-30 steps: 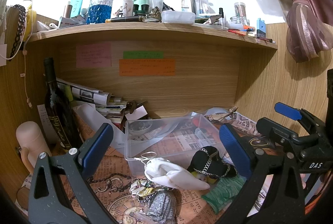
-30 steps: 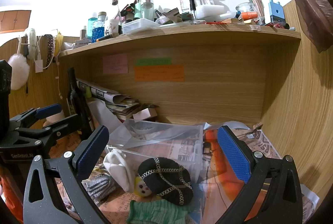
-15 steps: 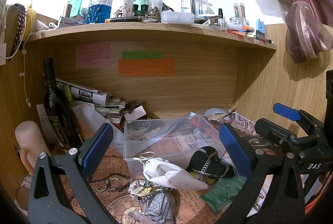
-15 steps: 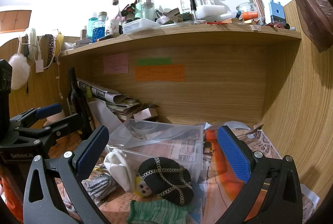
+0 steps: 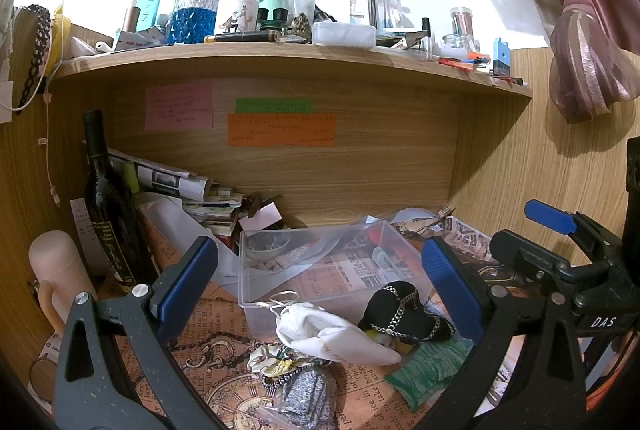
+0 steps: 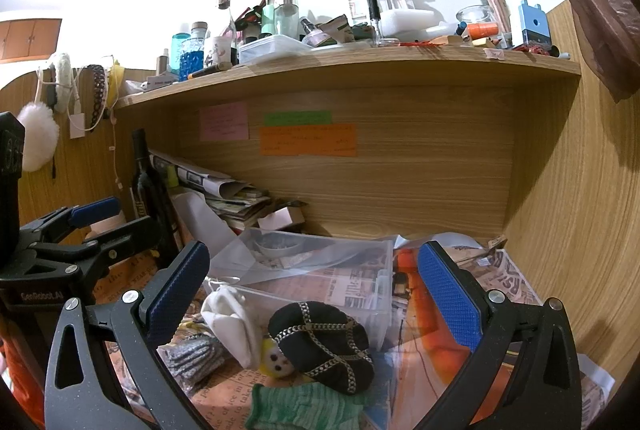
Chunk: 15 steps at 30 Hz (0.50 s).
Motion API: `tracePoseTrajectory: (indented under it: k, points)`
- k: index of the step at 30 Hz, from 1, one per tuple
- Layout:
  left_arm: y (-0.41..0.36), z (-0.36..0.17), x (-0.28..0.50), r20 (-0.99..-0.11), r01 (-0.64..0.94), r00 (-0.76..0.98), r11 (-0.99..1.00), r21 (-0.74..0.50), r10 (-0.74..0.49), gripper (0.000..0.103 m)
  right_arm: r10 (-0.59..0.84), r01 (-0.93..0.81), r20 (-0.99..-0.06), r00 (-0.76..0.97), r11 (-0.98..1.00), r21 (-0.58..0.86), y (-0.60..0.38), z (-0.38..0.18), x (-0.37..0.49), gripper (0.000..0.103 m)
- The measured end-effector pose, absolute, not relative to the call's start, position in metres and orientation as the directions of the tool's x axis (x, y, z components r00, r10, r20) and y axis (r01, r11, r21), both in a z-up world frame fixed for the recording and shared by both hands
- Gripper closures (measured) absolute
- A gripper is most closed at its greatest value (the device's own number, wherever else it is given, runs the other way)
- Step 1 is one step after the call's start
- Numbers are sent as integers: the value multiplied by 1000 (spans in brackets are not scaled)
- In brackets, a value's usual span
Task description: Organize soft objects
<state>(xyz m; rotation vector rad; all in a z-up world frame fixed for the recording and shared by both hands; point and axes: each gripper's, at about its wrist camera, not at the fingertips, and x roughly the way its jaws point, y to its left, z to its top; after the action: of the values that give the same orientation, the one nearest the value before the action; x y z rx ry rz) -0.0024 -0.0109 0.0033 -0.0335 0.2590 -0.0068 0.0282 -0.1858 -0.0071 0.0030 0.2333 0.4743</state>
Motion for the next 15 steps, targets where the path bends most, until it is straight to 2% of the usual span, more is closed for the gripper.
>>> tracePoseTrajectory:
  k: [15]
  points:
    - [-11, 3, -2, -254, 4, 967, 999, -37, -13, 0, 455, -454, -220, 863, 889, 59, -184, -9, 26, 0]
